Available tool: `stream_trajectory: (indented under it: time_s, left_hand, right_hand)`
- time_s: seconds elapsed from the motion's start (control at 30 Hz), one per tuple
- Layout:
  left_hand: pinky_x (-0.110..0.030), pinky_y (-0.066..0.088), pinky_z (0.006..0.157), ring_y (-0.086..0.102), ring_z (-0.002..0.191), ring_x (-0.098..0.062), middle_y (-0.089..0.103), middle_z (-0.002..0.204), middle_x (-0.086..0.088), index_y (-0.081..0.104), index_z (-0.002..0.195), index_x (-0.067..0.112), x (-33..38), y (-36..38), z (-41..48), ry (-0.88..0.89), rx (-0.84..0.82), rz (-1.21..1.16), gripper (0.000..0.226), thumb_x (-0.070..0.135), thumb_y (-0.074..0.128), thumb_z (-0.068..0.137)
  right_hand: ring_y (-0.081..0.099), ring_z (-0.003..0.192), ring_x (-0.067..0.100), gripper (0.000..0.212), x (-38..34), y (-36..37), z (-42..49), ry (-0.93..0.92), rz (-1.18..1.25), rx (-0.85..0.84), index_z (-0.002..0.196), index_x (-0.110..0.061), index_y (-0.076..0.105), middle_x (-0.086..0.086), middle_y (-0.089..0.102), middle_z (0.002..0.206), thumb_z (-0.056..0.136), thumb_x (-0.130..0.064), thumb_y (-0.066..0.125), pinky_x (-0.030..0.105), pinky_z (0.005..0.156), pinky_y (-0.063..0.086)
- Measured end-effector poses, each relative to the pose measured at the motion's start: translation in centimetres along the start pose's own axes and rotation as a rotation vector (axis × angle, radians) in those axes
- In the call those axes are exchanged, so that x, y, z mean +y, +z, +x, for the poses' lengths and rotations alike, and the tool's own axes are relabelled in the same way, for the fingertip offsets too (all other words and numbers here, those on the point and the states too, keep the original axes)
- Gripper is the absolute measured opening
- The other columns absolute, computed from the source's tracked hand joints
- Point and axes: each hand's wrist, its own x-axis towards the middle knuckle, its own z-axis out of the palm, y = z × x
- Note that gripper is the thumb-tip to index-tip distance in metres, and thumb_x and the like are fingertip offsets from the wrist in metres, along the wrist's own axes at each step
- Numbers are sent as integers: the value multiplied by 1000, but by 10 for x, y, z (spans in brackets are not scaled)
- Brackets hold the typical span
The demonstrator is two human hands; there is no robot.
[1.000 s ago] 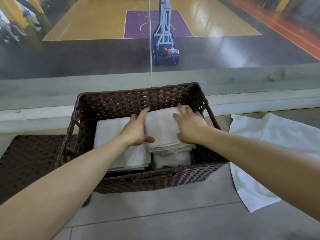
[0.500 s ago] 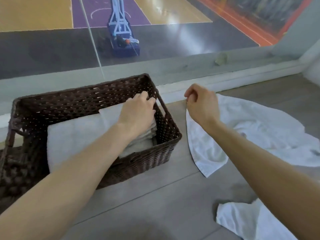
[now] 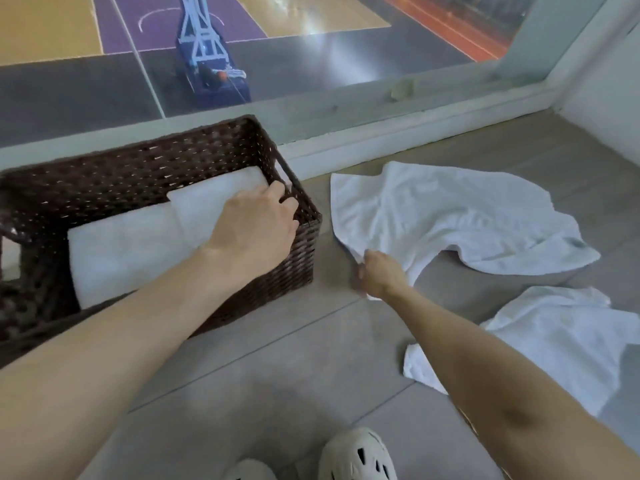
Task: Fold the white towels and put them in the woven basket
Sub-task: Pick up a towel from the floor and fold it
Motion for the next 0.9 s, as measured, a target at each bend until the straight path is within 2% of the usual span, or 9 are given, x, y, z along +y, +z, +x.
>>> stream_trajectory:
  time_s: [0.07, 0.17, 0.33, 0.43, 0.53, 0.63, 0.7, 0.8, 0.9]
  left_hand:
    - [-41, 52, 76, 64, 99, -28, 62, 116, -4, 71, 114, 15, 8, -21, -19, -13, -5, 22, 30, 38, 52, 107]
    - [-38, 42, 71, 64, 102, -28, 59, 119, -3, 68, 120, 17, 26, -58, -51, -38, -45, 83, 33, 44, 56, 105]
    - [-44, 57, 86, 66, 112, -28, 62, 131, -2, 65, 136, 25, 57, -147, -116, -153, -86, 5, 46, 50, 67, 97]
    - [-46, 57, 98, 64, 123, -26, 62, 142, -1, 54, 148, 26, 86, -193, -158, -247, -154, -132, 79, 70, 74, 85]
    - [-46, 53, 107, 60, 133, -28, 56, 154, -3, 37, 161, 24, 115, -229, -192, -322, -234, -302, 124, 90, 77, 64]
    - [-45, 46, 116, 51, 145, -27, 47, 163, -2, 21, 169, 25, 138, -261, -216, -362, -290, -539, 153, 96, 80, 48]
    - [-39, 47, 113, 55, 138, -22, 55, 154, 3, 31, 162, 22, 150, -272, -229, -371, -289, -699, 139, 85, 89, 54]
    - [-39, 55, 101, 68, 118, -20, 72, 129, 7, 66, 133, 23, 140, -263, -243, -400, -81, -649, 71, 58, 91, 76]
    - [-37, 57, 77, 74, 95, -22, 79, 103, 3, 78, 100, 22, 94, -249, -259, -488, 96, -657, 20, 42, 79, 95]
  right_hand:
    - [61, 100, 41, 11, -9, -38, -10, -101, 39, 74, 97, -13, 45, 19, 66, 109, 102, -23, 49, 39, 73, 36]
    - [59, 92, 40, 7, -14, -107, -41, -225, -6, 184, 100, -15, 46, 20, 67, 109, 103, -20, 45, 41, 72, 40]
    - [63, 96, 40, 16, -16, -230, -149, -405, -56, 457, 105, -13, 57, 17, 69, 110, 107, -21, 43, 45, 75, 49]
    - [63, 96, 41, 22, -21, -287, -235, -487, 11, 633, 115, -17, 62, 14, 66, 108, 108, -28, 45, 47, 80, 53]
    - [64, 102, 39, 26, -37, -336, -322, -588, 88, 750, 122, -14, 67, 15, 69, 114, 109, -29, 49, 38, 77, 42]
    - [62, 92, 34, 25, -67, -367, -395, -699, 154, 808, 109, -9, 66, 11, 70, 102, 111, -27, 50, 35, 75, 37]
    - [56, 83, 27, 22, -90, -375, -427, -754, 188, 810, 96, -15, 60, 3, 62, 89, 112, -27, 50, 32, 70, 33]
    - [58, 79, 27, 27, -126, -379, -444, -784, 267, 797, 88, -15, 57, 1, 60, 81, 110, -31, 52, 33, 63, 36]
    - [60, 79, 25, 29, -152, -374, -442, -780, 347, 771, 95, -12, 66, 3, 66, 85, 107, -37, 55, 35, 70, 45]
